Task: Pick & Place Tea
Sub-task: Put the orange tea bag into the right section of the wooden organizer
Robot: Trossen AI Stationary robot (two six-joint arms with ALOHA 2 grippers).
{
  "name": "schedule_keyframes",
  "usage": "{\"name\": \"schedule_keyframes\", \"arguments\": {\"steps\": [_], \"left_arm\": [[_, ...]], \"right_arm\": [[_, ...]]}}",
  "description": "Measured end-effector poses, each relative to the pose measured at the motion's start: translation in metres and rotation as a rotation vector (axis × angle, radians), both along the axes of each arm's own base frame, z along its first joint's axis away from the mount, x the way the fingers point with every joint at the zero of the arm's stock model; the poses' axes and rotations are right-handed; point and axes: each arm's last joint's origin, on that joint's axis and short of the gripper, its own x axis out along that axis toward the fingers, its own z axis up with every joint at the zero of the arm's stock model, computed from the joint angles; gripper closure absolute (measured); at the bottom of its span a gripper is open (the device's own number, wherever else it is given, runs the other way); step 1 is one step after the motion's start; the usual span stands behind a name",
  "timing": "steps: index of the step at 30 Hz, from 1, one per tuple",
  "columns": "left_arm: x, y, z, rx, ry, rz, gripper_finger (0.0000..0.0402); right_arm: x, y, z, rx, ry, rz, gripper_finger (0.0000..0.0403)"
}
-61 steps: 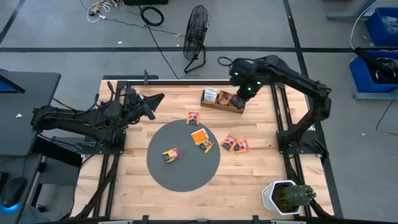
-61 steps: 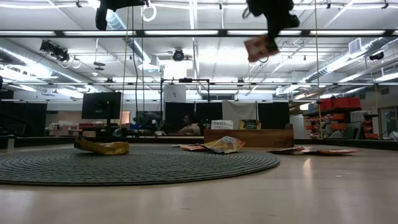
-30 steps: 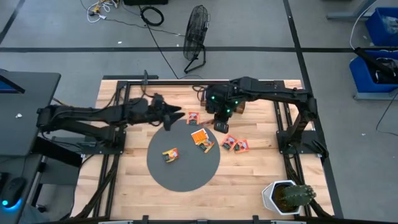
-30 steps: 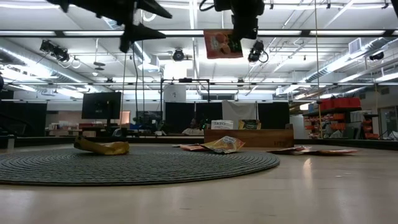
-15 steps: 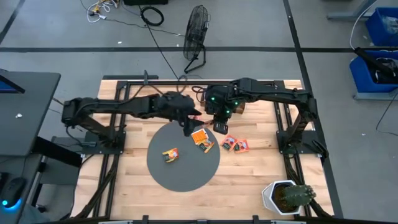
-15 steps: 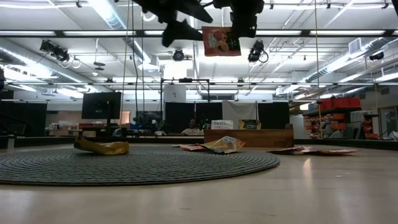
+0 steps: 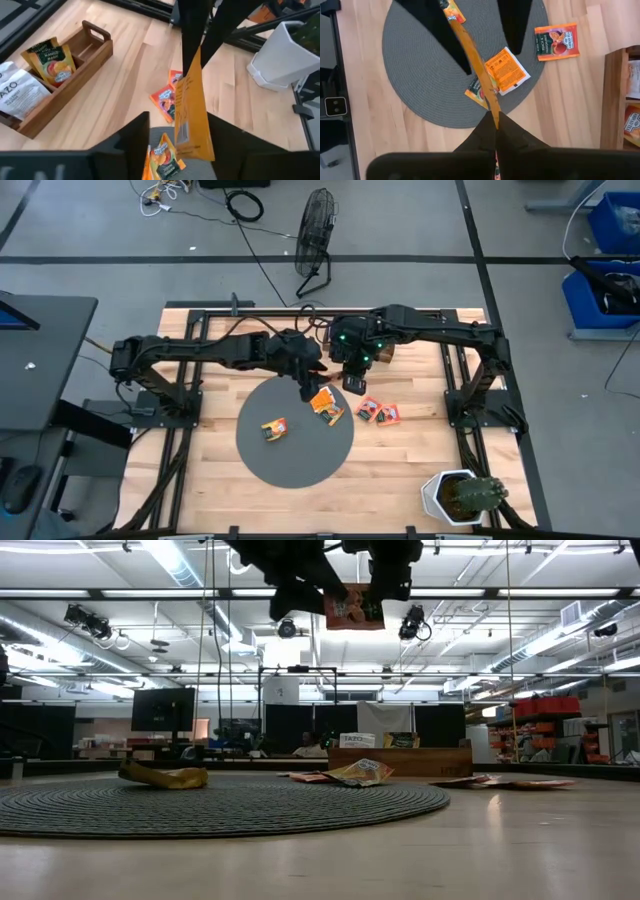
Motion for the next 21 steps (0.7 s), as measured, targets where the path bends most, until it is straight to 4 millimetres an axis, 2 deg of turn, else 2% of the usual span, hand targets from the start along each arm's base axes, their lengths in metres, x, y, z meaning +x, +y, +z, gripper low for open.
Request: {"name": "schedule_keyframes", "arguments": {"steps": [9, 12, 15, 21], "left_arm": [[0.0, 0.0, 0.0, 0.0, -0.005, -0.001, 0.0382], [0.001, -0.001, 0.001, 0.005, -0.02, 0.001, 0.0389], [0.0, -0.004, 0.007, 0.047, -0.05, 0.018, 0.0391], [-0.008, -0.015, 0.021, 0.169, -0.102, 0.062, 0.0395]], "right_arm": [[0.001, 0.0, 0.0, -0.006, -0.012, 0.001, 0.0402], [-0.002, 0.0, 0.003, -0.015, -0.02, 0.009, 0.0384], [-0.01, -0.001, 0.012, -0.023, -0.039, 0.003, 0.035], [-0.04, -0.011, 0.038, -0.112, -0.081, -0.078, 0.0272]]}}
